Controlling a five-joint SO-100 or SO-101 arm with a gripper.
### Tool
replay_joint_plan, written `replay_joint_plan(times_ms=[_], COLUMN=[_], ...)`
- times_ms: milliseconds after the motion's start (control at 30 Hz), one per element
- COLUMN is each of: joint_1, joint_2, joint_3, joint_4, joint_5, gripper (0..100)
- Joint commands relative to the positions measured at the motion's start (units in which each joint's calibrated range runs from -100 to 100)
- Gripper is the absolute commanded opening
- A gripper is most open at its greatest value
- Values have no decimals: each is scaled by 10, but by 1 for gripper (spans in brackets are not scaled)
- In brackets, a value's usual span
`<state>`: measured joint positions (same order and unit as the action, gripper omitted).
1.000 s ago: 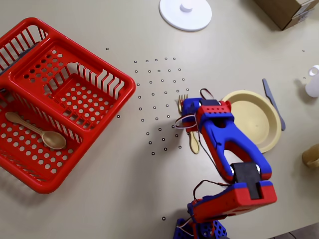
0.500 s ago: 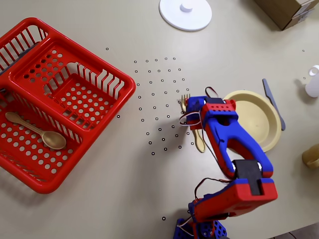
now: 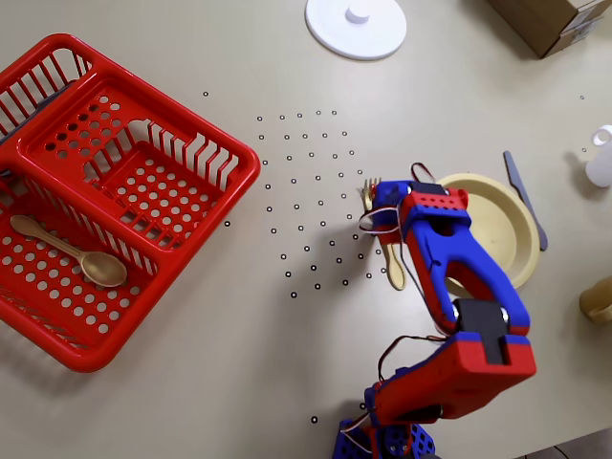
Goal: Push the fork on the left side of the plate
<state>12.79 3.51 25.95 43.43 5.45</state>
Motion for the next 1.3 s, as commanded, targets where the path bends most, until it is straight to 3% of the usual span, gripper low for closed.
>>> replay_joint_plan(times_ms=[0,867,1133,1267], joint_1=[11,62,40,13], joint_2=[-11,38,9,-43], joint_3=[-42,-95,-89,-96], joint_4=[3,-13,-10,49], joint_5=[7,38,21,-8], gripper=[0,0,0,0])
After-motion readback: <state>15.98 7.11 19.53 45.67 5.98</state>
